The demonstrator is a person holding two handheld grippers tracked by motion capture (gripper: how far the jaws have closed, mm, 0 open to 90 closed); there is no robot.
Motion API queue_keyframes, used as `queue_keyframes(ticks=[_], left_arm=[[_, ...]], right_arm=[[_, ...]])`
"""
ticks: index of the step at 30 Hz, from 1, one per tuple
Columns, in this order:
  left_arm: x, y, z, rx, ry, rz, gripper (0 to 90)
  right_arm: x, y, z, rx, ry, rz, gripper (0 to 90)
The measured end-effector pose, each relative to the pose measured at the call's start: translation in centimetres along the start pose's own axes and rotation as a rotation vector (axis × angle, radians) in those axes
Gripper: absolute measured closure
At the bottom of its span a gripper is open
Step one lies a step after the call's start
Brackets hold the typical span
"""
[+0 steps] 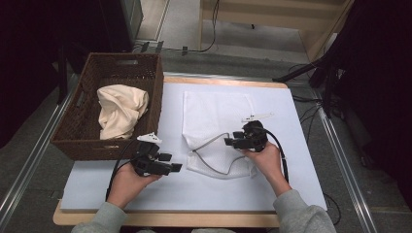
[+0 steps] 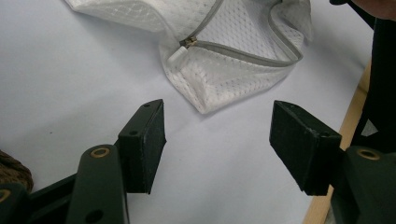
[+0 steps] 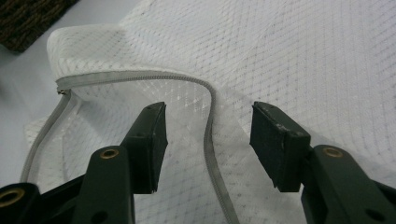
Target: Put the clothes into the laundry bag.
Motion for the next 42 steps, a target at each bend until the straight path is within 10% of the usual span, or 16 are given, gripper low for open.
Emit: queue_keyframes(ticks=[20, 31, 42], left_arm=[[0.1, 0.3, 0.1, -0.001, -0.006, 0.009, 36.5], [0.0, 0.2, 0.1, -0.001, 0.0, 0.006, 36.8], [-0.1, 0.1, 0.2, -0.003, 0.003, 0.008, 37.4]], right_arm=[[0.1, 0.4, -2.9, 0.07, 0.008, 0.041, 53.9], [0.5, 0.5, -3.4, 0.087, 0.033, 0.056, 85.3], [0.3, -2.0, -0.8, -0.013, 0.049, 0.04, 87.6]])
Point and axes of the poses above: each handheld gripper's, and its own axes: z roughly backward along the jaws, y roughly out of its underside, x roughly to its left, the point moved 10 cm from there along -z, roughly forward along the jaws, and after that the axes turned 1 degree about z, right-handed, at the moved point
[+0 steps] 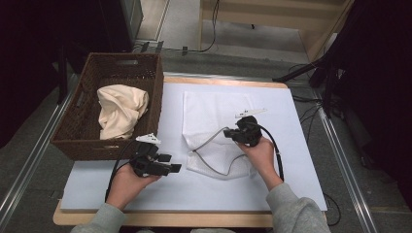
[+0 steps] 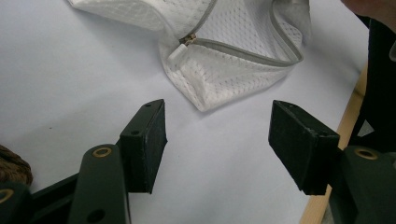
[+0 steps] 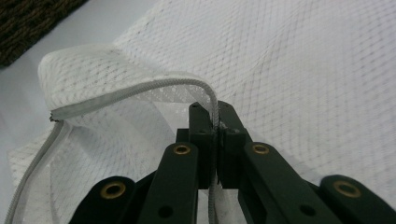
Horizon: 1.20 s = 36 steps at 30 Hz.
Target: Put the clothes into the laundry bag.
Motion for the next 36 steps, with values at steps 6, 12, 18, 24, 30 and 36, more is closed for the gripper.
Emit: queue_keyframes(ticks=[6, 12, 18, 24, 30, 36], left_arm=[[-0.1, -0.1, 0.1, -0.002, 0.003, -0.003, 37.9], [-0.3, -0.2, 0.4, -0.006, 0.004, -0.007, 38.0], [-0.9, -0.5, 0.6, 0.001, 0.011, -0.015, 38.9], [-2.1, -1.3, 0.9, 0.02, 0.018, -0.044, 40.4], [-2.7, -2.7, 1.9, 0.036, 0.017, -0.054, 40.7], [-3.3, -4.8, 3.6, 0.038, 0.045, -0.068, 40.5]], right_arm=[[0.7, -1.5, 1.8, -0.058, -0.002, 0.008, 87.6], [1.6, -2.7, 4.1, -0.114, -0.028, 0.017, 87.2], [1.9, -2.6, 4.5, -0.11, -0.046, 0.011, 87.5], [1.6, -1.9, 4.0, -0.083, -0.053, 0.005, 87.6], [1.7, -1.9, 4.1, -0.089, -0.063, 0.01, 87.4], [1.8, -1.9, 4.1, -0.089, -0.069, 0.004, 86.4]])
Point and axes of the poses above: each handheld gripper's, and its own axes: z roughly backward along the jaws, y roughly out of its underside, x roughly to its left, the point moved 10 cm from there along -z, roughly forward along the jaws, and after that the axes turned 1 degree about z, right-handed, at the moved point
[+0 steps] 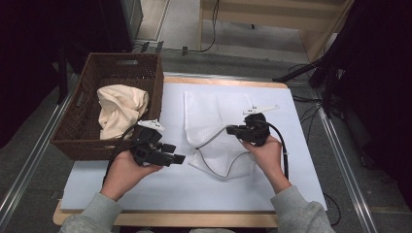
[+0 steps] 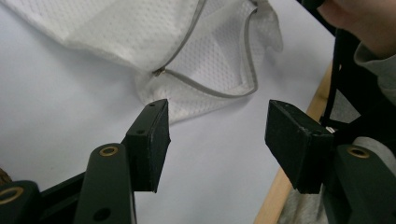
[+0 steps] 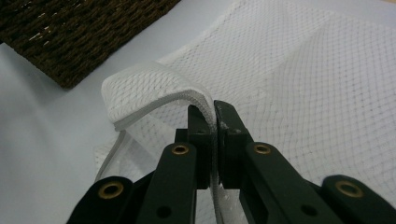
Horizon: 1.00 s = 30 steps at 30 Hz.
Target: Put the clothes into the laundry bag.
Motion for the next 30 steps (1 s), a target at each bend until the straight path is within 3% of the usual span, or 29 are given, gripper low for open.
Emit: queue_keyframes(ticks=[8, 14, 17, 21, 30], left_arm=[[1.6, -2.4, 2.5, 0.0, -0.04, 0.008, 39.3], [3.4, -3.1, 4.0, -0.003, -0.079, 0.019, 38.4], [4.6, -3.3, 4.8, -0.004, -0.121, 0.023, 38.5], [6.4, -3.6, 6.3, -0.03, -0.148, 0.037, 36.8], [10.4, -3.3, 8.2, -0.033, -0.228, 0.059, 28.2]], right_arm=[[0.2, 0.0, -0.1, 0.002, -0.002, 0.006, 87.2], [0.3, 0.0, 0.0, 0.005, -0.003, 0.004, 87.1], [0.2, 0.1, 0.0, 0.007, -0.004, 0.002, 87.1], [0.3, 0.2, 0.0, 0.009, -0.002, 0.004, 87.1], [0.3, 0.2, -0.1, 0.01, -0.002, 0.003, 87.1]])
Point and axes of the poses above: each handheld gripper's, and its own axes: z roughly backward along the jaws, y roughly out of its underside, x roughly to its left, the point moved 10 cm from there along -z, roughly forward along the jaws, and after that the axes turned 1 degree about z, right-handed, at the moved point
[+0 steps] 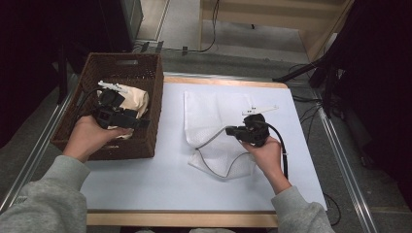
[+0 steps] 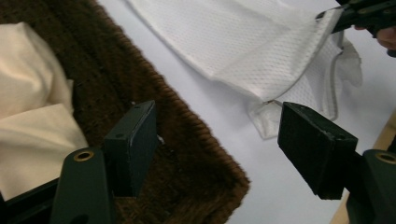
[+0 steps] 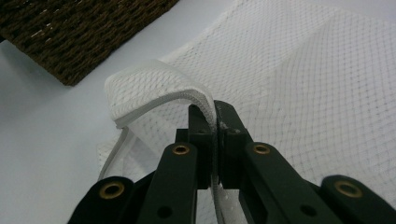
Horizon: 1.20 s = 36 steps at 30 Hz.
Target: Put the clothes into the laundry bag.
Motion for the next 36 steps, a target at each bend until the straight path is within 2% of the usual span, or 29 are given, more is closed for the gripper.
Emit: queue_keyframes(ticks=[7, 11, 15, 17, 20, 26, 30, 36], left_arm=[[3.0, -0.1, -0.1, -0.003, -0.055, 0.018, 21.9], [4.8, -0.2, 0.0, -0.01, -0.073, 0.053, 21.3], [6.6, 0.1, 0.1, -0.011, -0.101, 0.062, 22.6], [7.8, 0.4, 0.0, -0.006, -0.115, 0.089, 22.5], [9.4, 0.5, 0.2, -0.02, -0.144, 0.108, 22.7], [12.0, 1.3, 0.3, -0.018, -0.192, 0.16, 21.6], [13.7, 1.7, -0.4, -0.004, -0.223, 0.194, 20.6], [15.7, 1.5, -2.8, 0.002, -0.245, 0.231, 18.2]], right_arm=[[-0.1, 0.0, -0.1, -0.001, 0.005, 0.001, 86.9], [-0.1, 0.0, -0.2, 0.0, 0.006, 0.002, 86.9], [-0.2, 0.0, -0.1, -0.001, 0.009, 0.001, 86.9], [-0.2, 0.0, -0.1, -0.002, 0.01, 0.0, 86.9], [-0.1, 0.0, -0.2, 0.0, 0.008, 0.004, 86.9], [-0.1, 0.0, -0.3, 0.0, 0.009, 0.005, 86.9], [-0.1, 0.0, -0.3, 0.0, 0.008, 0.004, 86.8], [-0.1, 0.0, -0.3, -0.003, 0.006, 0.001, 86.6]])
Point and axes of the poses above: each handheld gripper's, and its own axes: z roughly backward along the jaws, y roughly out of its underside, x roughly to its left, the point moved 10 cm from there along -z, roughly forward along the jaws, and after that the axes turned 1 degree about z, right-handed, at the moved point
